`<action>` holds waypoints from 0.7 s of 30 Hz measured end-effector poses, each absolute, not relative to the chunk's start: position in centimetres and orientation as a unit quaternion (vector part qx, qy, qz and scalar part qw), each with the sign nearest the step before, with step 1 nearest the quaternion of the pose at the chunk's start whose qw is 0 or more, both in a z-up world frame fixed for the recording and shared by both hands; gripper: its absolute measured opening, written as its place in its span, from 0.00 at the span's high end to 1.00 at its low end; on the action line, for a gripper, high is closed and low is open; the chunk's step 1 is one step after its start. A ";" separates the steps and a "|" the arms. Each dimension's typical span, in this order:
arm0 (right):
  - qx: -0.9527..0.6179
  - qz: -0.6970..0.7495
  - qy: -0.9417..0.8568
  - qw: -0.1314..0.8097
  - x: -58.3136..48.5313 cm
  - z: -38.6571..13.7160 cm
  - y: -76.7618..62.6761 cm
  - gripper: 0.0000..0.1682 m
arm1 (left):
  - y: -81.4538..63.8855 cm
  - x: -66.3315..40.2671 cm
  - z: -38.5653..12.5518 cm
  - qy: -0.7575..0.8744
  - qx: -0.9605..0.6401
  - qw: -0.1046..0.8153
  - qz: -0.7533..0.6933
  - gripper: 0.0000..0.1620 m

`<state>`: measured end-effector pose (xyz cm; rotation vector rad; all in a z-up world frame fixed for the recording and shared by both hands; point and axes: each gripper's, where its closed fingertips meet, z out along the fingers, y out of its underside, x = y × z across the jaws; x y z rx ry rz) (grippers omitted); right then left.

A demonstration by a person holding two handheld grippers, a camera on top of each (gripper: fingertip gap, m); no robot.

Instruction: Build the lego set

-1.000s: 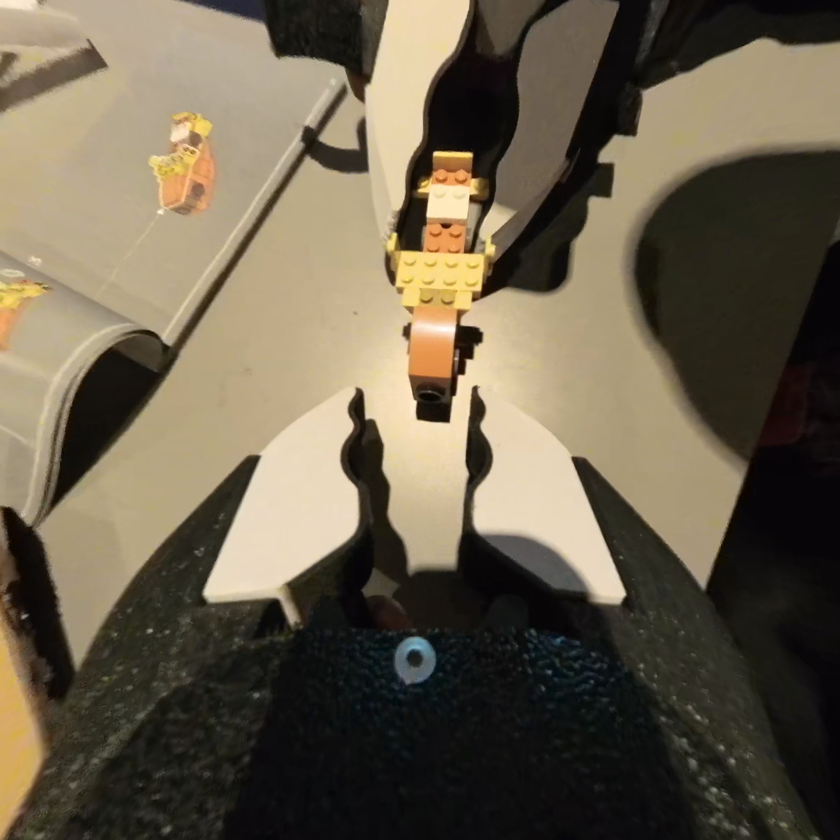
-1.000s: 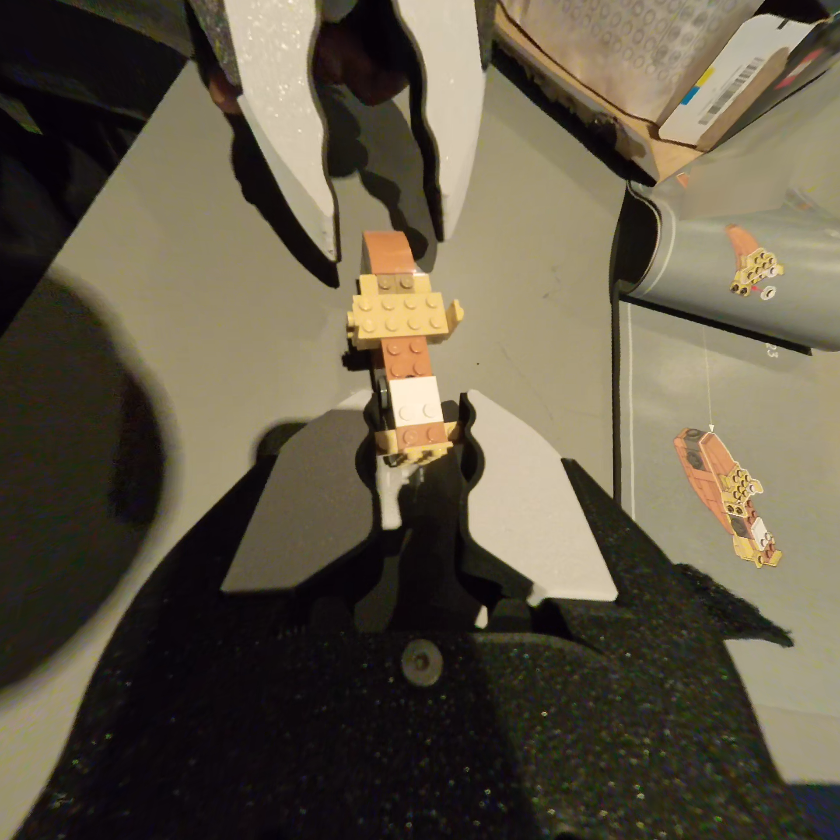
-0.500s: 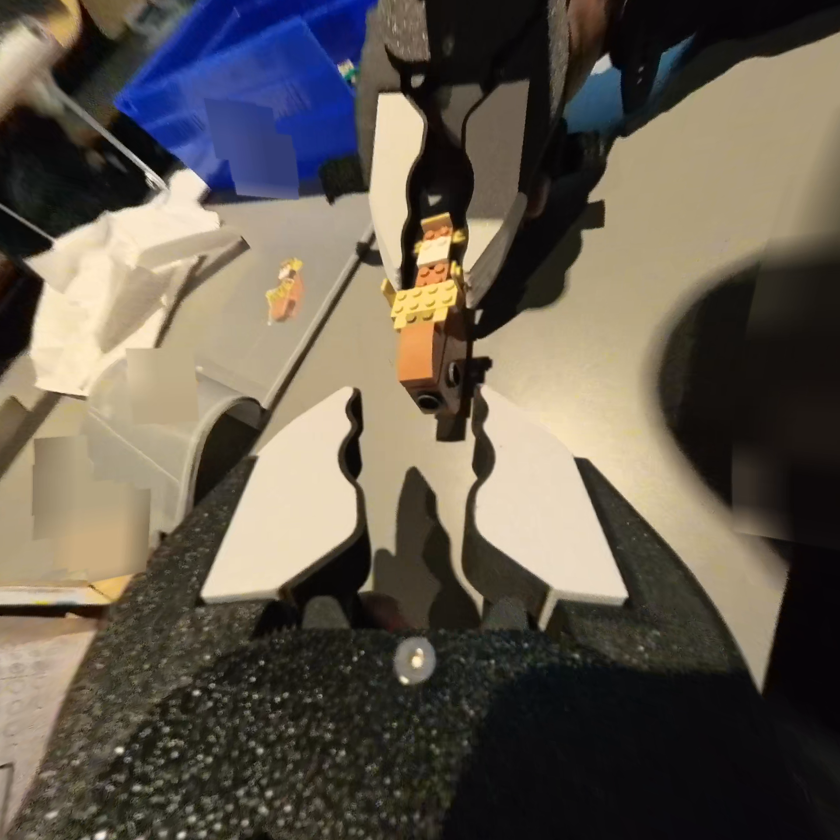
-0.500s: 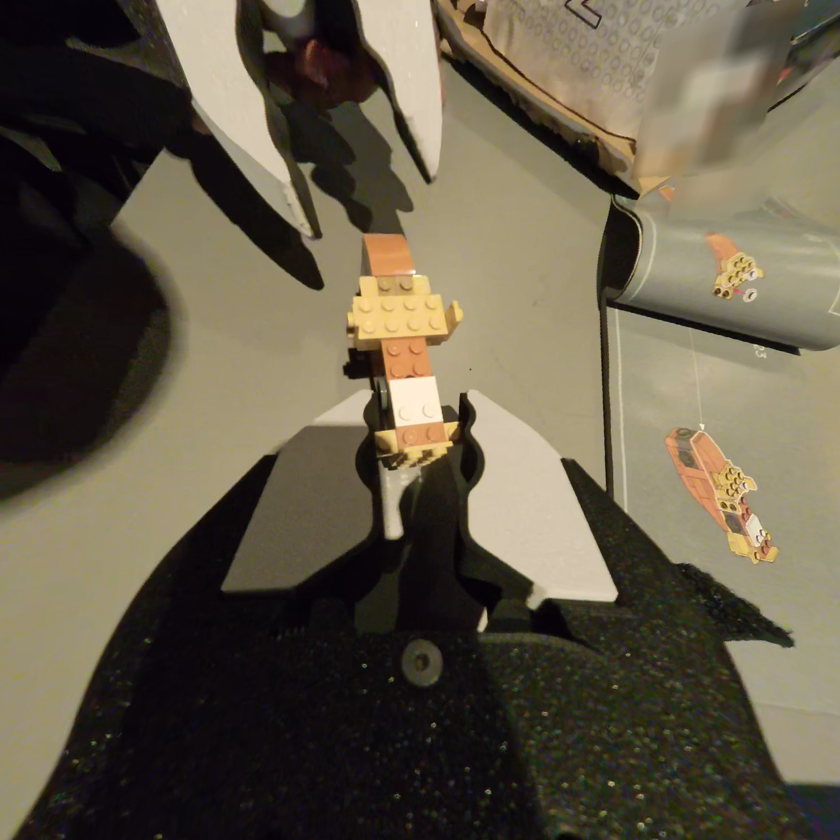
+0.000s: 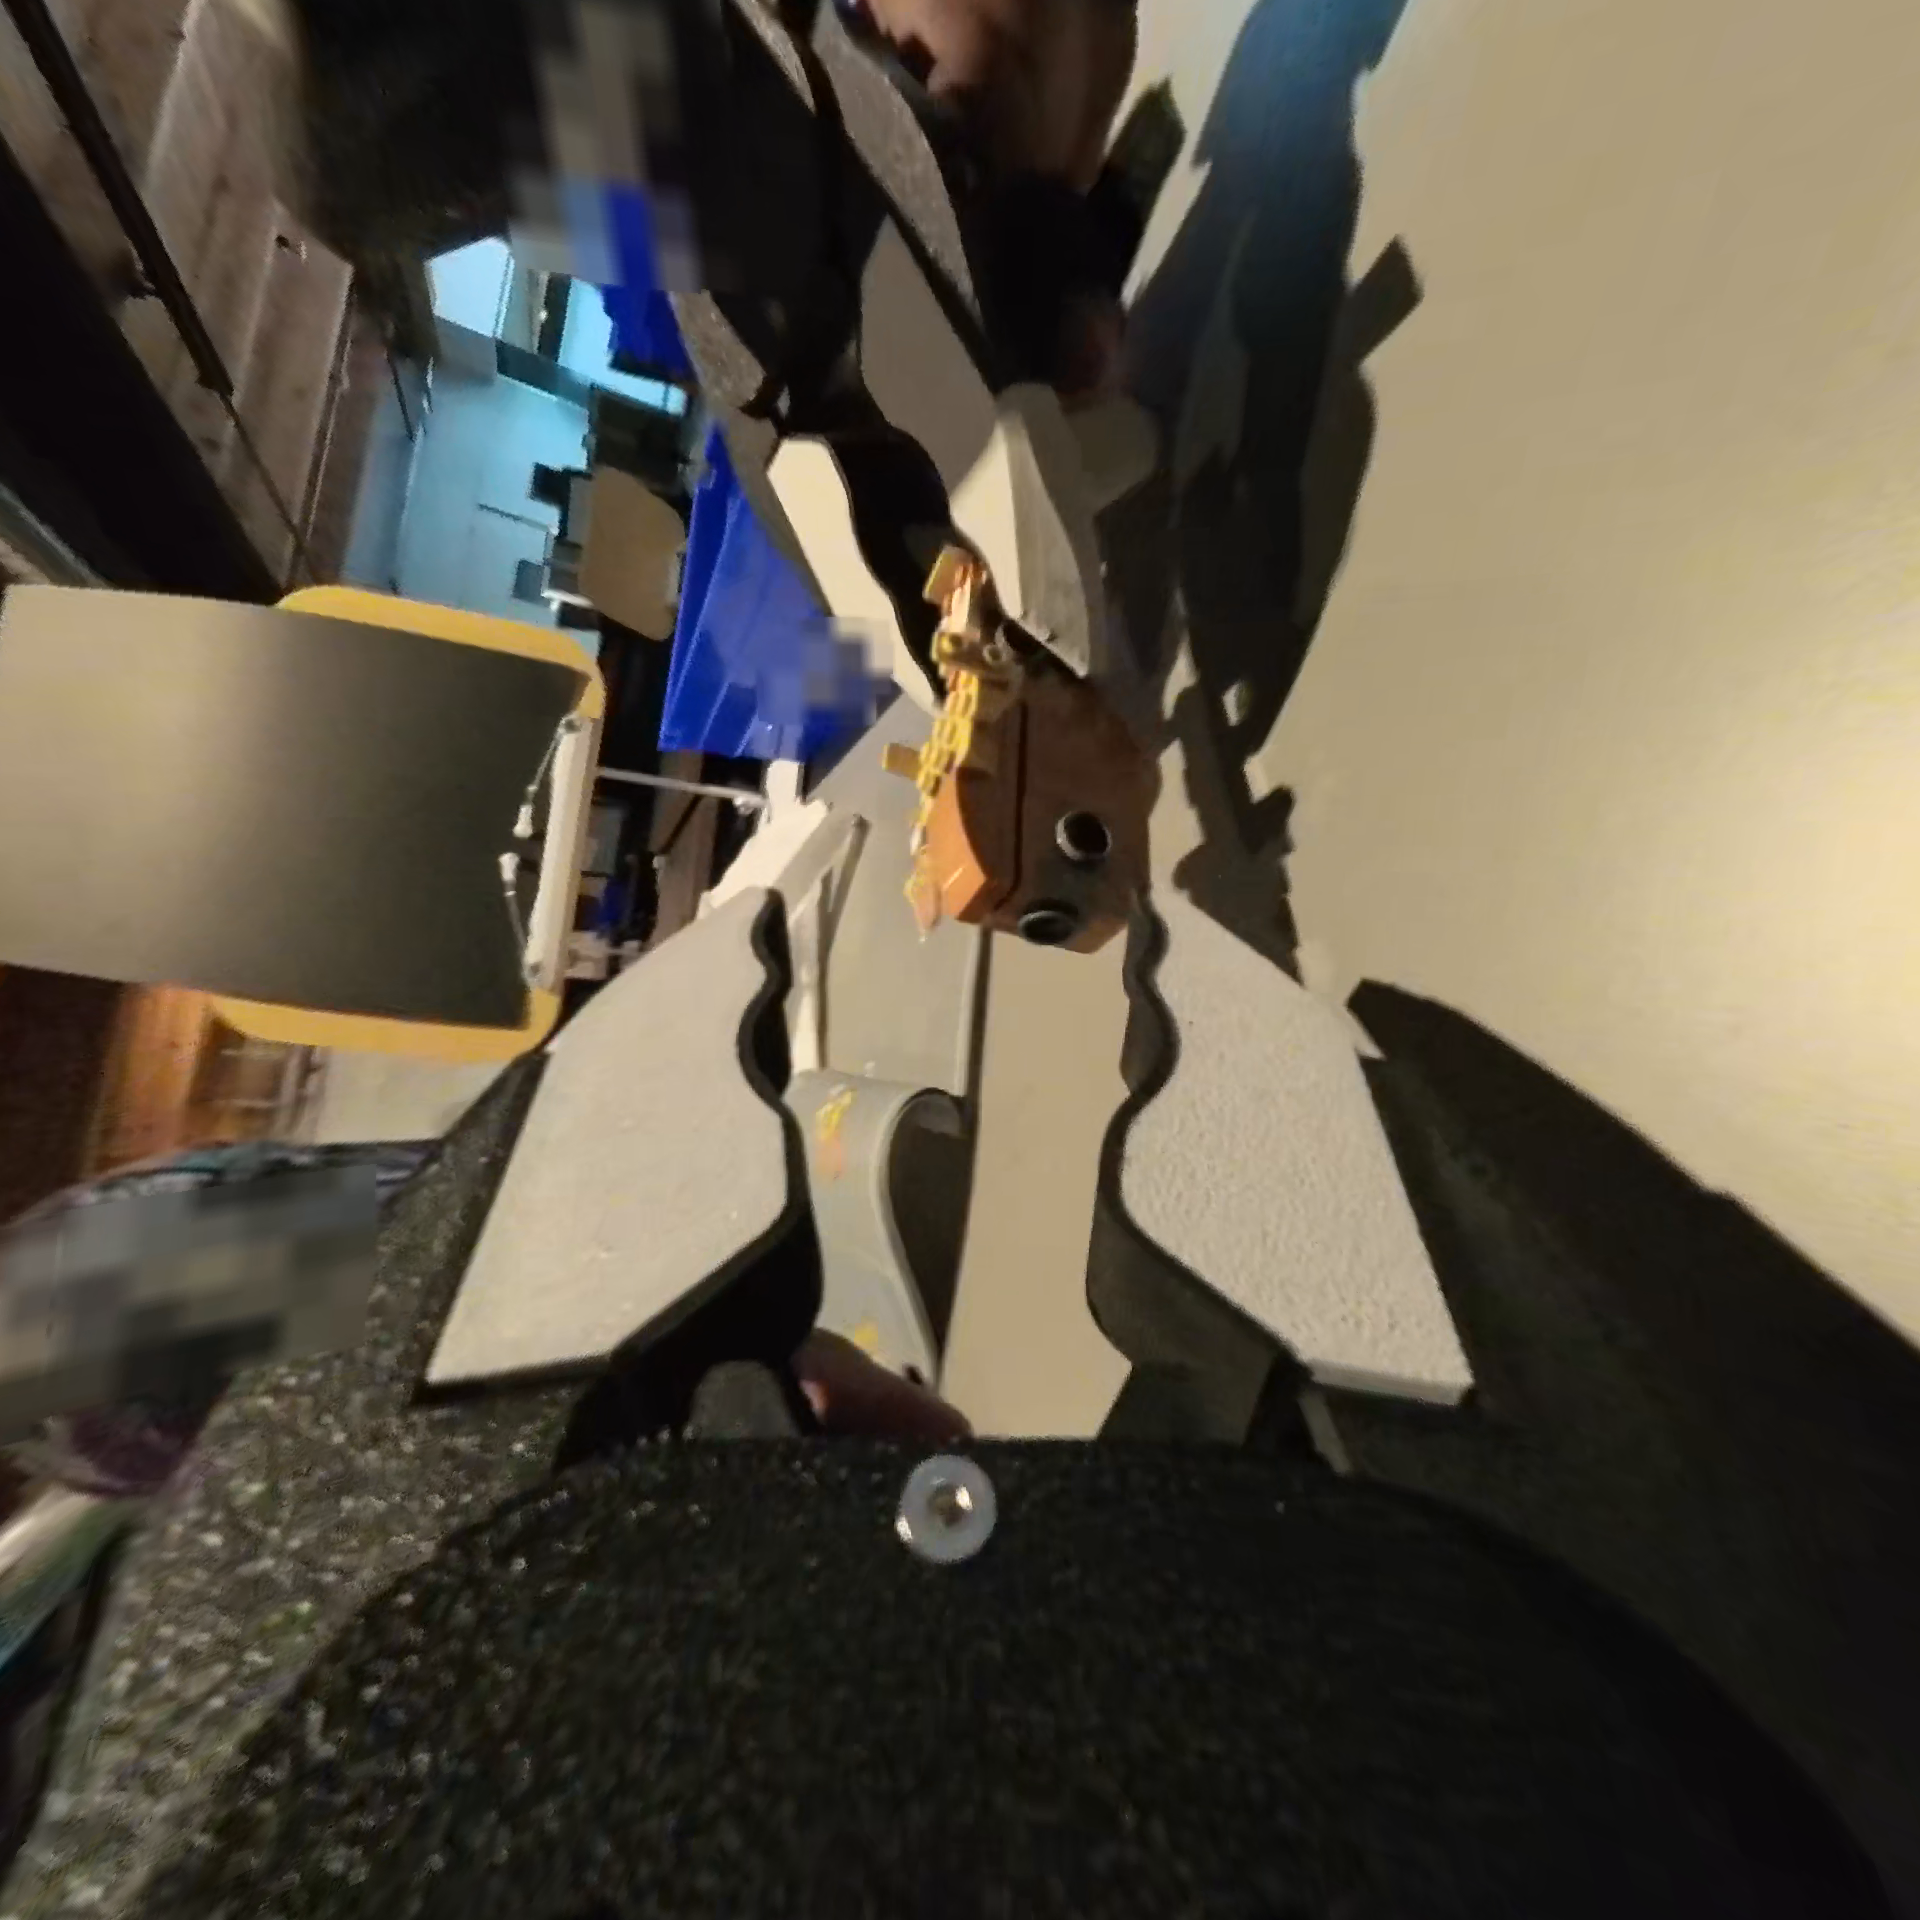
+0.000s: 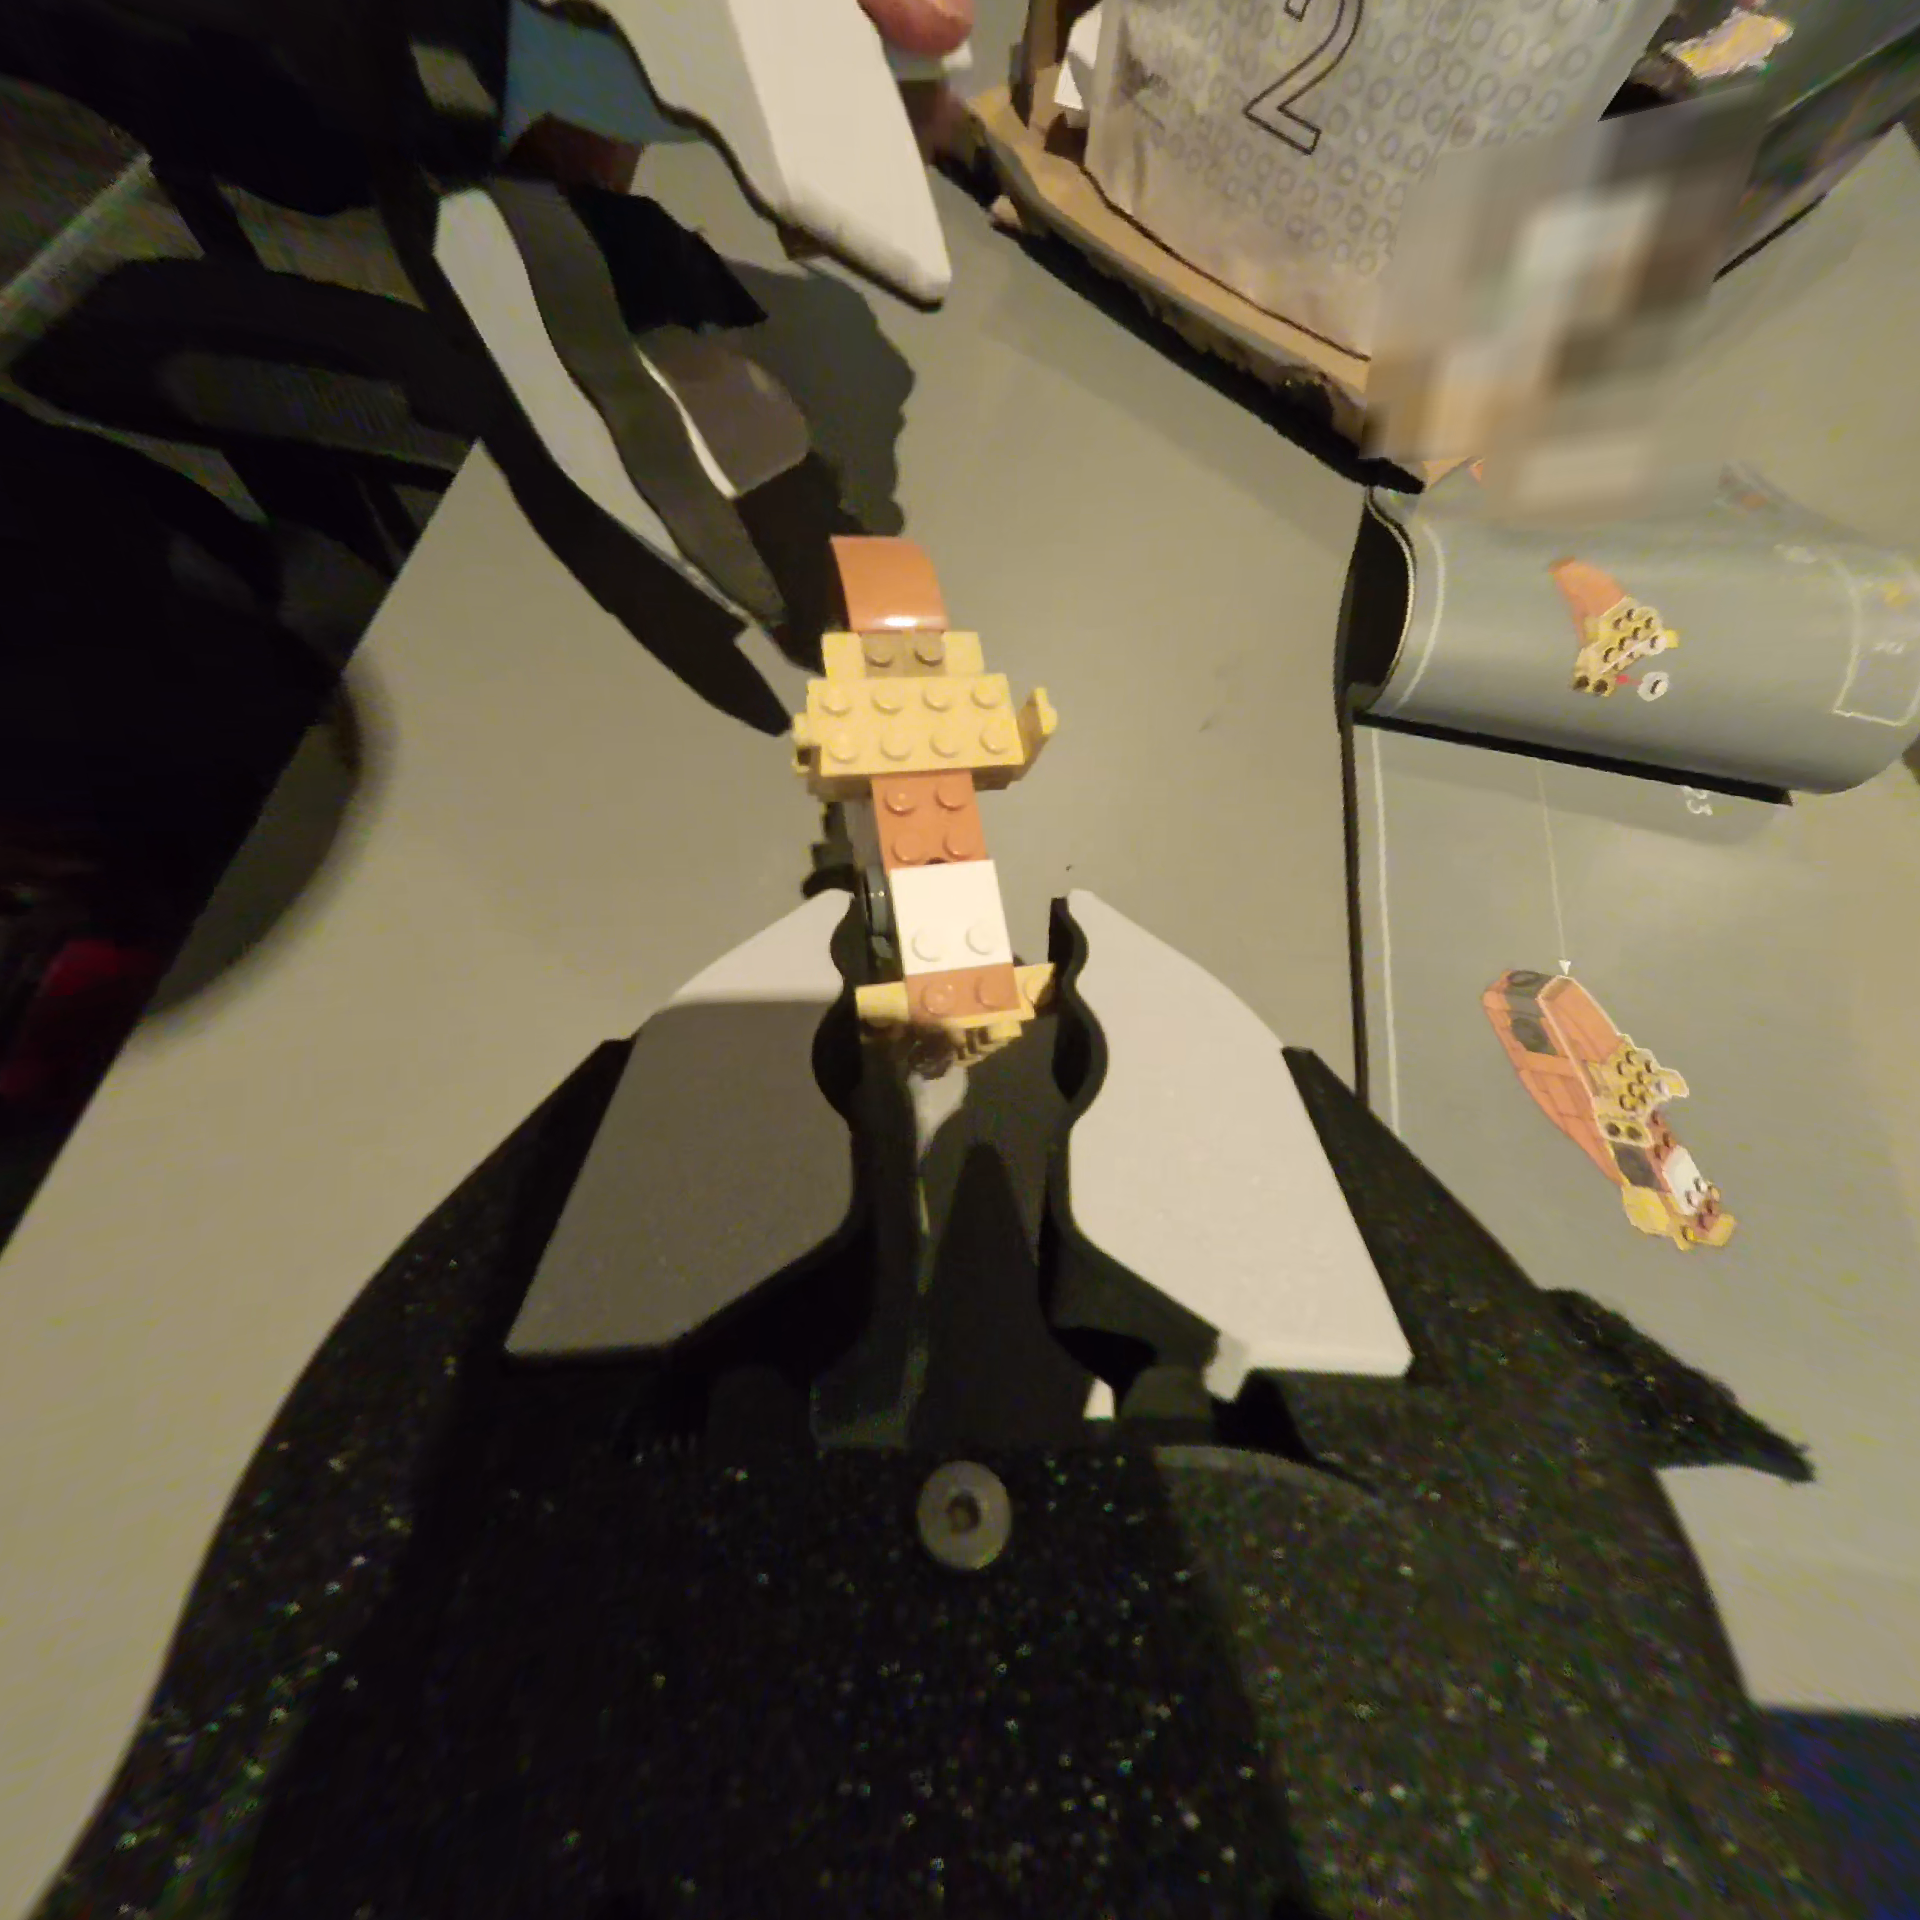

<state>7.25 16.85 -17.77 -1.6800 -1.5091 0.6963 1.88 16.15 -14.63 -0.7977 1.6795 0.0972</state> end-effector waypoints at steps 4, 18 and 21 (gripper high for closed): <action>-0.671 0.274 -0.577 0.376 7.6 -16.7 16.9 0.80 | 17.2 2.4 -13.8 0.720 -0.336 0.594 0.124 0.60; -0.704 0.234 -0.549 0.385 7.9 -10.8 17.1 0.80 | 16.8 4.4 -9.6 0.746 -0.311 0.554 0.201 0.49; -0.712 0.228 -0.539 0.388 8.0 -9.5 17.1 0.80 | 16.4 4.9 -7.8 0.738 -0.303 0.566 0.207 0.50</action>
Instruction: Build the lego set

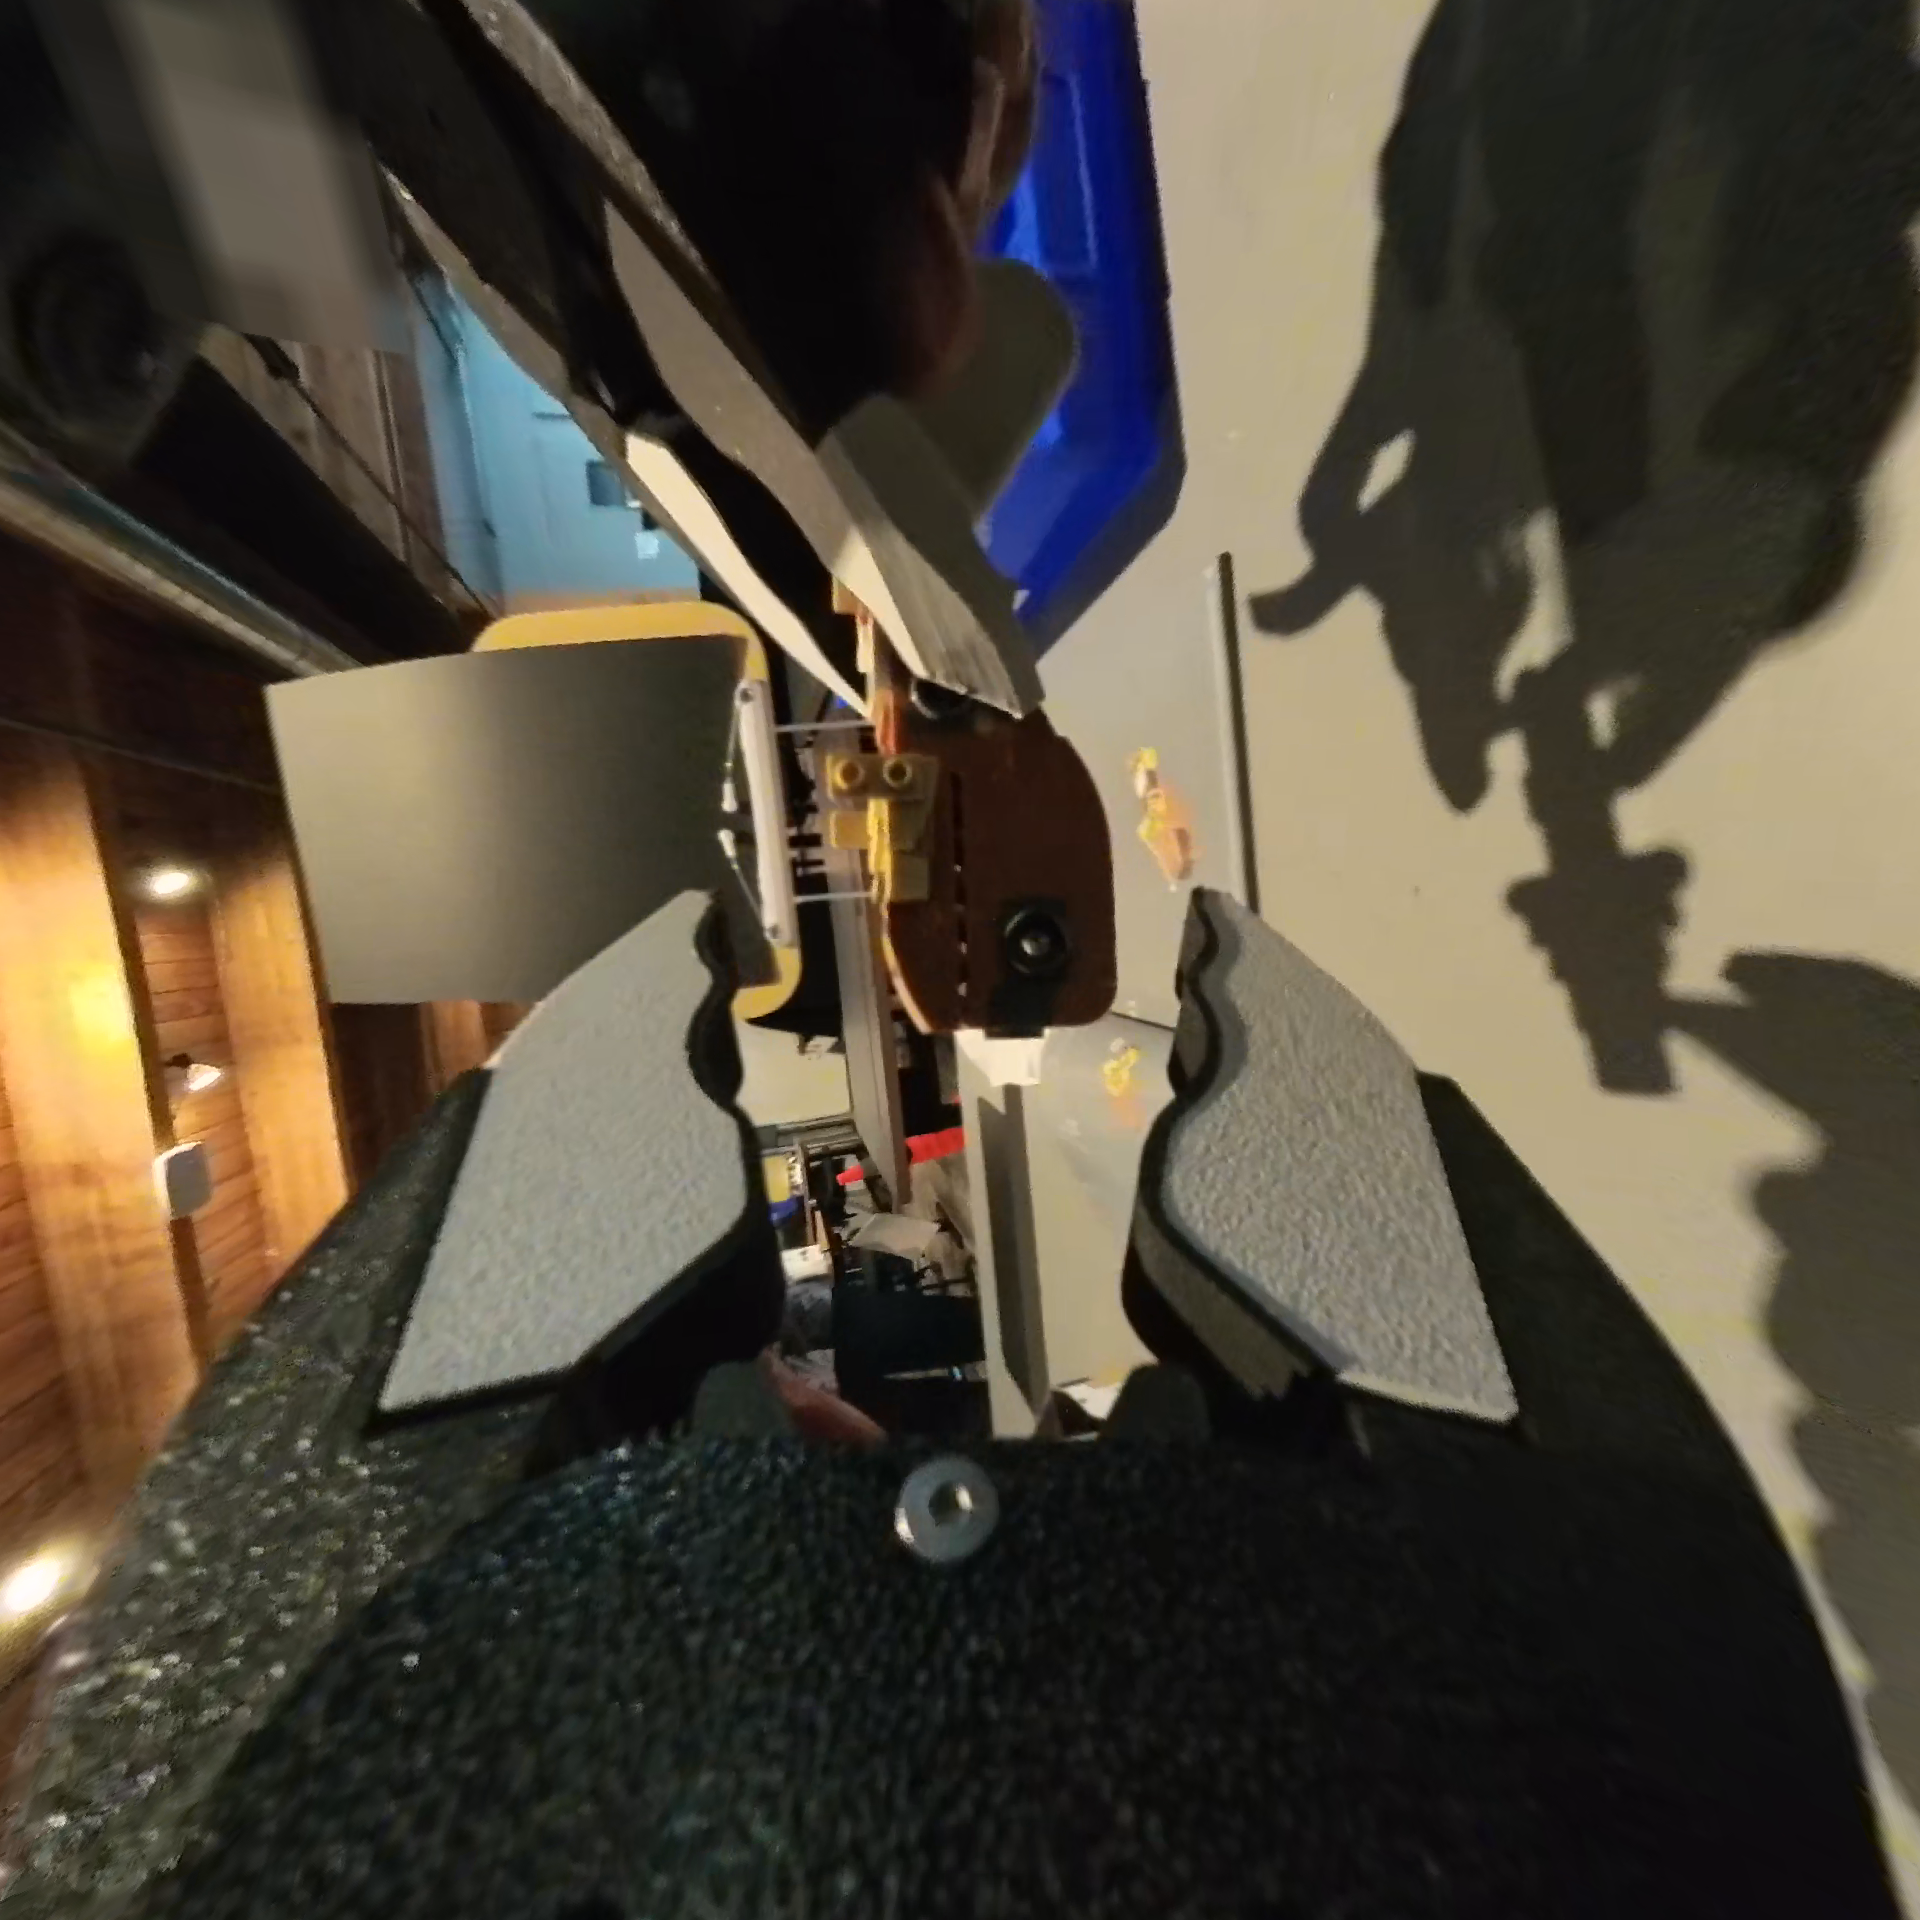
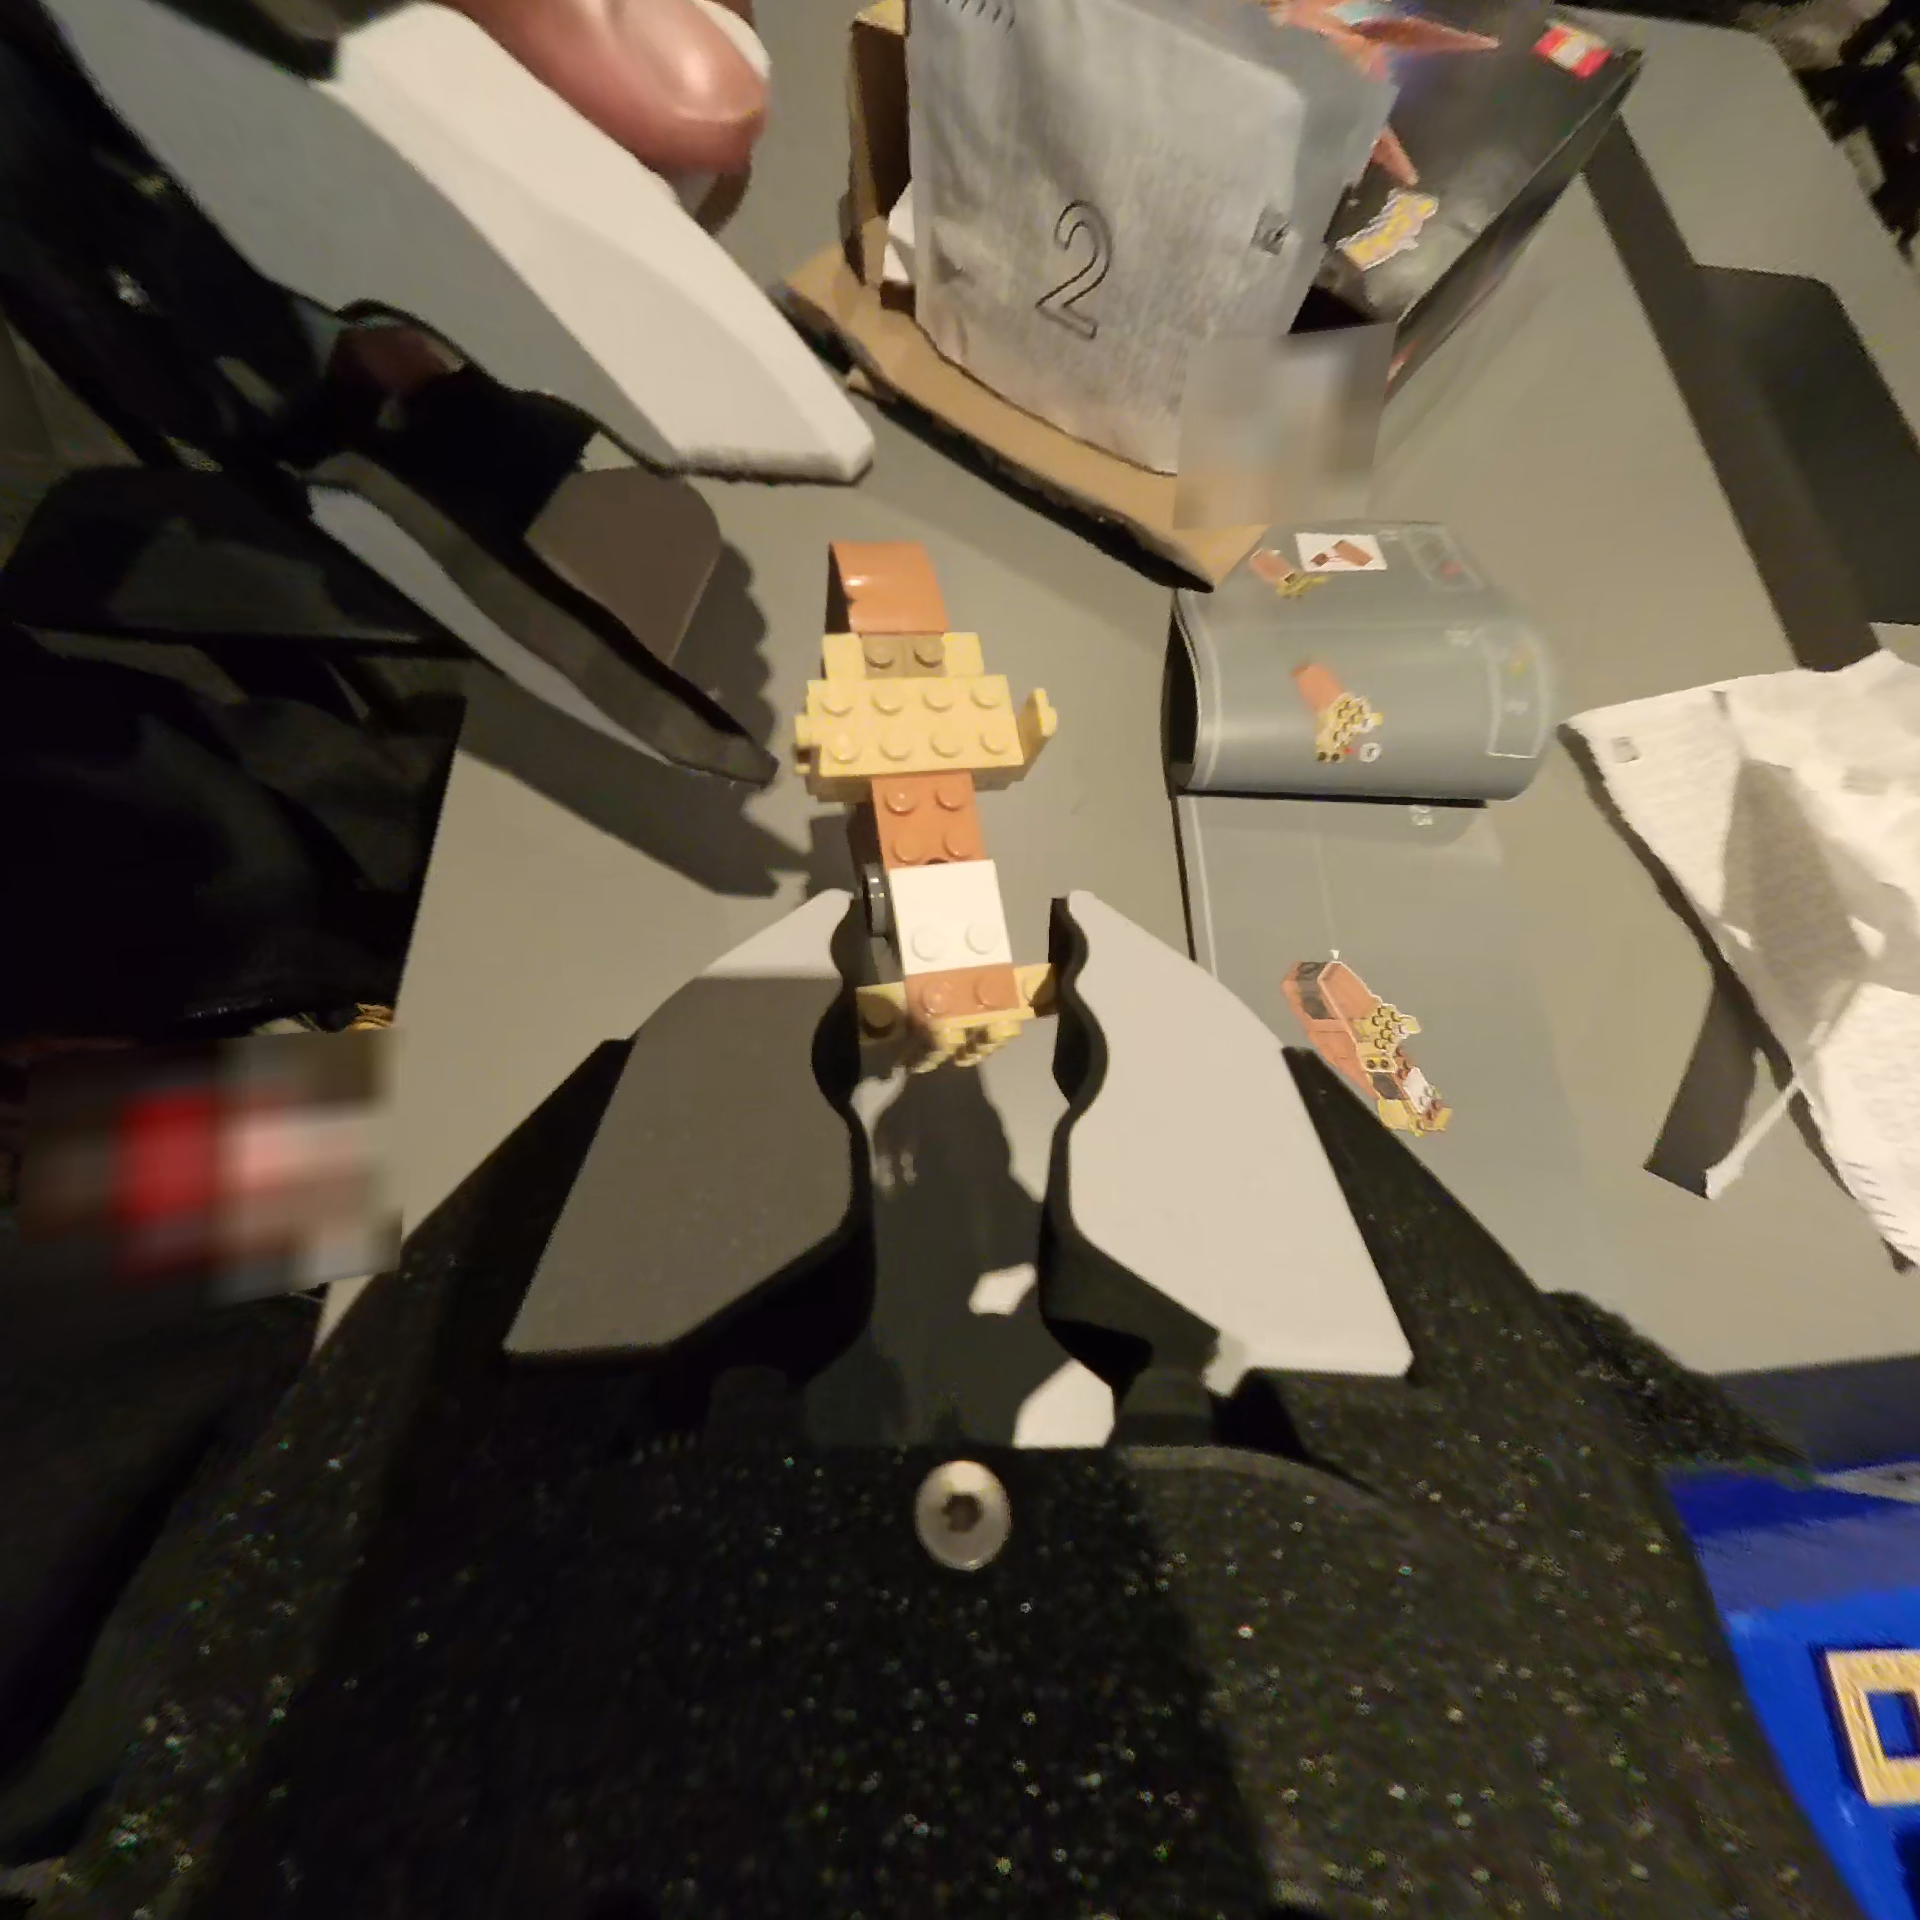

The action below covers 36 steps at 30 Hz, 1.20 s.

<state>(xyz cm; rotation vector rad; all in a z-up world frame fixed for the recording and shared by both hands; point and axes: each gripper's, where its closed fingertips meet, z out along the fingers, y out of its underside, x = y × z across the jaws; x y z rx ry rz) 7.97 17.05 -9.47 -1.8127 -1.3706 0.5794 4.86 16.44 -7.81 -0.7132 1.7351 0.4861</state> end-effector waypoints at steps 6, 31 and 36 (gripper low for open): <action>-0.729 0.226 -0.518 0.387 7.8 -7.1 16.6 0.80 | 16.7 5.3 -5.9 0.734 -0.307 0.554 0.245 0.51; -0.704 0.255 -0.523 0.408 5.2 -0.9 13.1 0.80 | 15.2 4.4 -0.9 0.725 -0.238 0.572 0.301 0.59; -0.698 0.250 -0.529 0.413 4.7 -0.3 12.9 0.80 | 14.9 3.9 0.1 0.716 -0.228 0.582 0.311 0.65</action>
